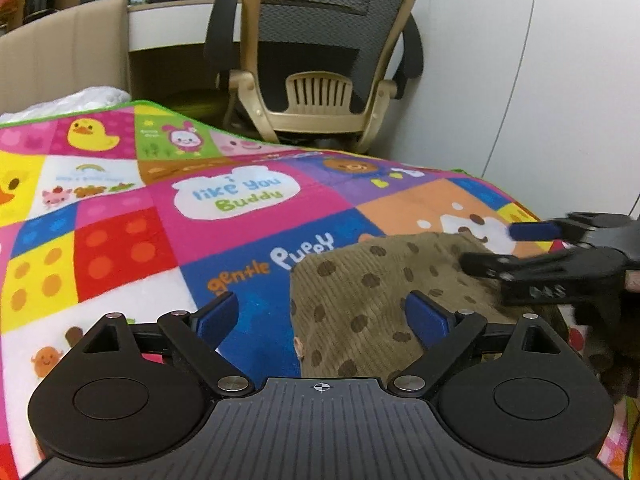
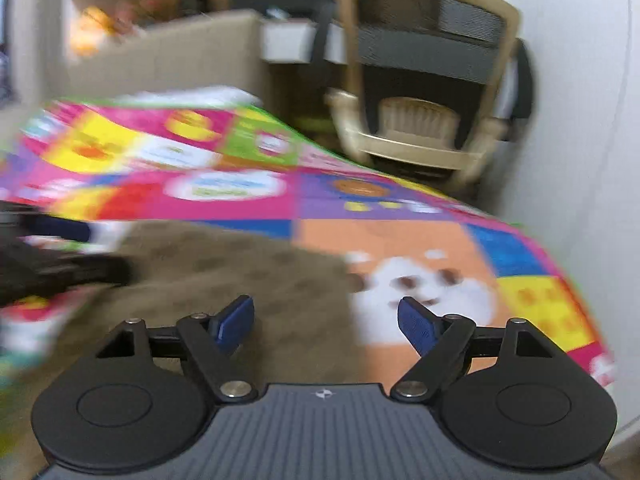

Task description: Fold clothes

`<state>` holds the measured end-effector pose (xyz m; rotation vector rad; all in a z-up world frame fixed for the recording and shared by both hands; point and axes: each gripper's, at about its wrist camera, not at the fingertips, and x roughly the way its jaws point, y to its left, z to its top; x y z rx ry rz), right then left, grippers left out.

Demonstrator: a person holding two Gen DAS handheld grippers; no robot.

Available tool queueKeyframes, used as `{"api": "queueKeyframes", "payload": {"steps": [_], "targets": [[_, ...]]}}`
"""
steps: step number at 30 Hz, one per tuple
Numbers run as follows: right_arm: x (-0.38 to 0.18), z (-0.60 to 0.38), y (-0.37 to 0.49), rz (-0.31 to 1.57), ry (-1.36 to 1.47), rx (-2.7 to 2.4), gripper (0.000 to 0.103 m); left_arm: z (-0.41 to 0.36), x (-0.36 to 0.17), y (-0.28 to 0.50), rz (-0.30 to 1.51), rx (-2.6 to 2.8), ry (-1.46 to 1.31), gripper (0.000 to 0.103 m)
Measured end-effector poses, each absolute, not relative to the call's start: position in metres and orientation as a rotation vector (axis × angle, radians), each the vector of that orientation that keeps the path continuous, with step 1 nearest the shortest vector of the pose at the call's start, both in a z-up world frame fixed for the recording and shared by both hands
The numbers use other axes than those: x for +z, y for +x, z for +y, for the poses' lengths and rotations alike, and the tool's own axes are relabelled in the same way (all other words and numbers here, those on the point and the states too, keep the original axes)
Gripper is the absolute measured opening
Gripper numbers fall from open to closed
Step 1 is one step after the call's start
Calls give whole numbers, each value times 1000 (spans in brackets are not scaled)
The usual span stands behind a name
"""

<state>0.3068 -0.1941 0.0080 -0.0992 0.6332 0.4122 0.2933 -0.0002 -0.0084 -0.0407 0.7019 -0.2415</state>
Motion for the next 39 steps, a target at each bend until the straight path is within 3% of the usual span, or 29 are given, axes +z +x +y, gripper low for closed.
{"api": "queueKeyframes", "payload": {"steps": [4, 9, 15, 24, 27, 31, 39], "targets": [[-4, -191, 261, 673, -139, 513, 82, -1, -12, 292, 700, -247, -32, 96], [-21, -190, 255, 688, -116, 429, 92, -6, -18, 296, 711, -256, -34, 97], [-24, -193, 255, 680, -97, 429, 94, 19, -2, 265, 736, -329, -237, 96], [-25, -201, 251, 675, -81, 408, 97, 13, -38, 241, 881, -474, -431, 92], [-30, -214, 247, 707, -2, 428, 97, 5, -45, 235, 899, -485, -427, 89], [-34, -221, 235, 716, 72, 453, 81, 2, -47, 227, 886, -496, -415, 82], [0, -210, 234, 654, -36, 463, 80, 7, -49, 224, 886, -490, -425, 76]]}}
